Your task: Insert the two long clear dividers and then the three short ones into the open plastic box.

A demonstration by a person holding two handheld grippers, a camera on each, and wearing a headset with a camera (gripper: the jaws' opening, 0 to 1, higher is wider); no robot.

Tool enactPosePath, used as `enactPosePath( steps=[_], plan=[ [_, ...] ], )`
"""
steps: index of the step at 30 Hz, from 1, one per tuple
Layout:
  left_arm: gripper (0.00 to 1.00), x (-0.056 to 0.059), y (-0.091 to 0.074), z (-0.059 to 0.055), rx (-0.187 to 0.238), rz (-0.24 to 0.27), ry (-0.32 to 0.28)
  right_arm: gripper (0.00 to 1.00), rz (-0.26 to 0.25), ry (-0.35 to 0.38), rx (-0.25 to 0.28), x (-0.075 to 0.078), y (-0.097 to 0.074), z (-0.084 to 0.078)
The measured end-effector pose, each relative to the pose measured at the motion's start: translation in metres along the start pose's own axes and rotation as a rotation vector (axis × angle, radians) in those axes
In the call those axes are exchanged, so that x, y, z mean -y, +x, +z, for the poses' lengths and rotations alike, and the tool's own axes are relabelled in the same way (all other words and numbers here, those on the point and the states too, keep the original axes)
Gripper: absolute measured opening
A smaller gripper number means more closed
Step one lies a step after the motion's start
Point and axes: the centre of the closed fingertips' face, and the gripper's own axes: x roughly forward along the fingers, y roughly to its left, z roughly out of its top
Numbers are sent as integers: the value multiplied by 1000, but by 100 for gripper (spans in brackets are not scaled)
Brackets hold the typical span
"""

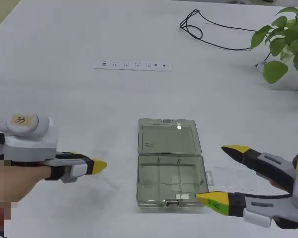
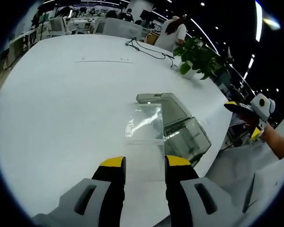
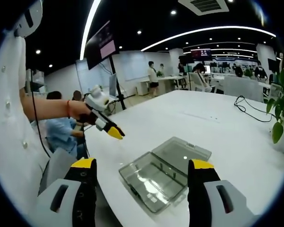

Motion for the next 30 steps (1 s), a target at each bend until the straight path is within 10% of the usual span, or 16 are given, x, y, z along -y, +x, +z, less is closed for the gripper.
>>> enactPosePath(
  steps=[16,30],
  plan=[
    [31,74,-4,26,128,-77,109,65,-30,127,136,-18,16,59],
    [31,121,-4,43,212,-126,157,34,-84,254,147,-26,27,62]
  ],
)
